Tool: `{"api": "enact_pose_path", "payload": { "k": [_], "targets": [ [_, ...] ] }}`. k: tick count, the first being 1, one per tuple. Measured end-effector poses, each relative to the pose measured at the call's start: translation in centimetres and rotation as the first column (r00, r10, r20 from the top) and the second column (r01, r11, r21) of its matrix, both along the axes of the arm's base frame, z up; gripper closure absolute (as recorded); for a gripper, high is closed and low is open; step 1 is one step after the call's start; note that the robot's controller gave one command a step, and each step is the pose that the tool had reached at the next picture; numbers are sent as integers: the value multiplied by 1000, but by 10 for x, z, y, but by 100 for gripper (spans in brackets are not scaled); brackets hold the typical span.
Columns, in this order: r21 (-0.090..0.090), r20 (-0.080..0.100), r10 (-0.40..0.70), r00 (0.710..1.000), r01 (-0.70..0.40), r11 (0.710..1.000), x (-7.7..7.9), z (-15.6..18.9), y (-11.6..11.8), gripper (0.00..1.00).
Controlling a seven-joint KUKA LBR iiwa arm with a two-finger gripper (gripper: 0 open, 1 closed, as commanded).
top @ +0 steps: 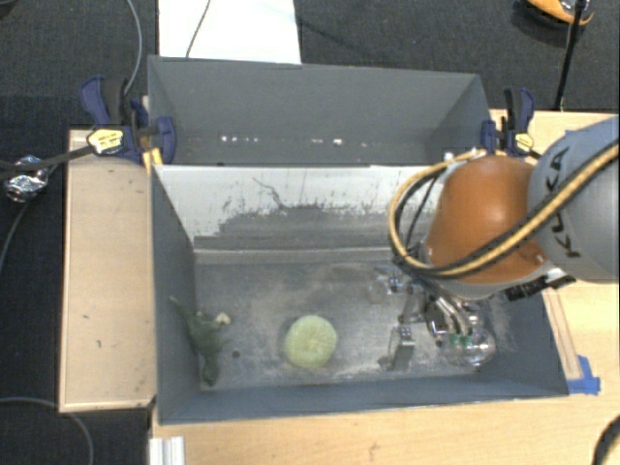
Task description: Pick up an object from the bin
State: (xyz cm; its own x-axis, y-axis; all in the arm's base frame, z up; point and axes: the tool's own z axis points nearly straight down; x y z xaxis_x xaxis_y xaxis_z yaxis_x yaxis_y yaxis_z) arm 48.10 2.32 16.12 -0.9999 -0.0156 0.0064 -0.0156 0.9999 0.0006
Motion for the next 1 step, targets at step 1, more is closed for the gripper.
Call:
{"api": "enact_pose_path", "payload": {
  "k": [1],
  "targets": [
    [0, 8, -1, 1000, 1, 1000, 2, 4, 0, 0]
  ]
}}
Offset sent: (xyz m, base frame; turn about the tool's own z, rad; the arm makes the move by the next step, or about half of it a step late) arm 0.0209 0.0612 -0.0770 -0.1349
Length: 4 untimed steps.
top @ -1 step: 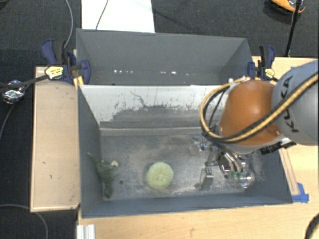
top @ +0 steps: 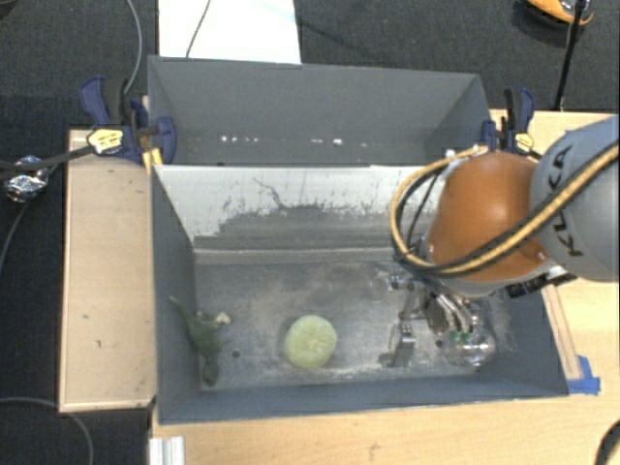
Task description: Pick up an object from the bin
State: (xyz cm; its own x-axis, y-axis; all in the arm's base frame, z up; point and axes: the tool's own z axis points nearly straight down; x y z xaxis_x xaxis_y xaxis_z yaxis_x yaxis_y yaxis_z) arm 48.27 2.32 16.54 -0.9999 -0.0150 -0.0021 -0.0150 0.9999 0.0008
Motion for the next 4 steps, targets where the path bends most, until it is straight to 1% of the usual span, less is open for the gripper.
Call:
{"api": "enact_pose_path", "payload": {
  "k": [1, 2, 3, 4],
  "targets": [
    [-1, 3, 62, 998, -62, 998, 11, -32, 25, 0],
    [0, 4, 184, 983, -184, 983, 3, -77, 38, 0],
    [-1, 8, 104, 995, -104, 995, 0, -92, 56, 0],
    [0, 5, 54, 999, -54, 999, 1, -90, 62, 0]
  ]
}}
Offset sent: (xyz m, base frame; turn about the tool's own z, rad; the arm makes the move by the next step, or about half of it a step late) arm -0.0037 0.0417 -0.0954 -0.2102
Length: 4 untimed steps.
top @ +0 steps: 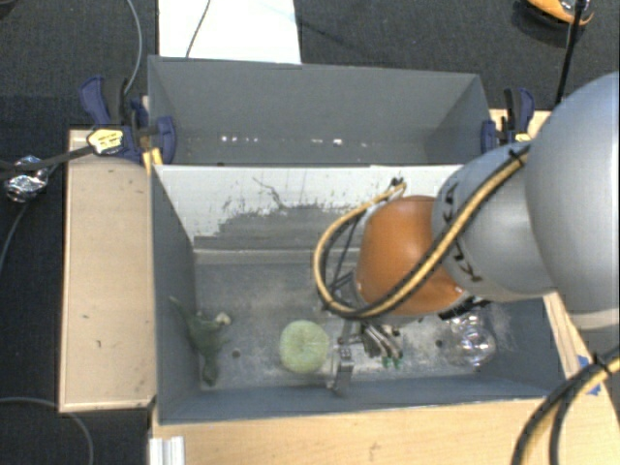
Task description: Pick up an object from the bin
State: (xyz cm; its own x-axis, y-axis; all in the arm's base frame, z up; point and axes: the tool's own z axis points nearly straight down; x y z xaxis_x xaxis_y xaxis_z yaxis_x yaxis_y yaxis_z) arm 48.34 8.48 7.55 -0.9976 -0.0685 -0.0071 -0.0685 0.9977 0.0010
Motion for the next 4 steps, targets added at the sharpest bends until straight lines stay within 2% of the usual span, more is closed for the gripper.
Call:
{"api": "enact_pose_path", "payload": {
  "k": [1, 2, 3, 4],
  "targets": [
    [1, 3, 33, 999, -33, 999, 10, -3, -12, 0],
    [-3, 4, 219, 976, -219, 976, 11, -4, -7, 0],
    [-1, 7, 186, 982, -186, 982, 11, -4, 16, 0],
    [-6, 11, 485, 874, -485, 874, 1, -5, 69, 100]
  ]
}}
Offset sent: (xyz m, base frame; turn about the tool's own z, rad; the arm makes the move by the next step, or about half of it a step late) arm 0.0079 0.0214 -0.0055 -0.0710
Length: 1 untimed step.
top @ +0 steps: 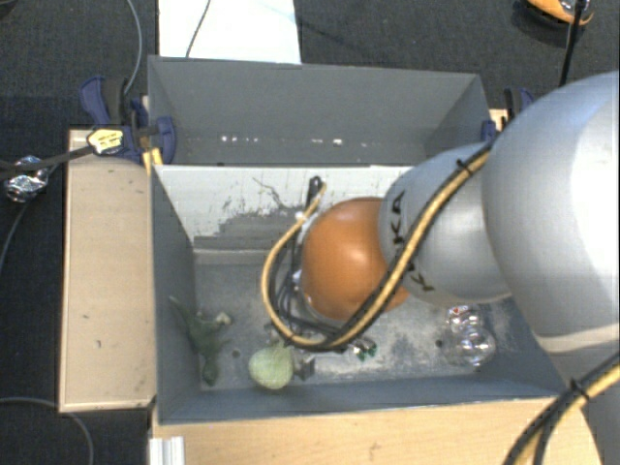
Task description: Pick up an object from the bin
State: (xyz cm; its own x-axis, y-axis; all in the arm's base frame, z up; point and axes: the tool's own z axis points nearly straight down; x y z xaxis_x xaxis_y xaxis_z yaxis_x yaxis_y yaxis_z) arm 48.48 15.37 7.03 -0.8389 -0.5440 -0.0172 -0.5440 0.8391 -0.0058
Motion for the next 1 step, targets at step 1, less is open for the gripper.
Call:
{"api": "enact_pose_path", "payload": {
  "k": [1],
  "targets": [
    [0, 0, -1, 1000, 1, 1000, 0, 0, 0, 100]
  ]
}}
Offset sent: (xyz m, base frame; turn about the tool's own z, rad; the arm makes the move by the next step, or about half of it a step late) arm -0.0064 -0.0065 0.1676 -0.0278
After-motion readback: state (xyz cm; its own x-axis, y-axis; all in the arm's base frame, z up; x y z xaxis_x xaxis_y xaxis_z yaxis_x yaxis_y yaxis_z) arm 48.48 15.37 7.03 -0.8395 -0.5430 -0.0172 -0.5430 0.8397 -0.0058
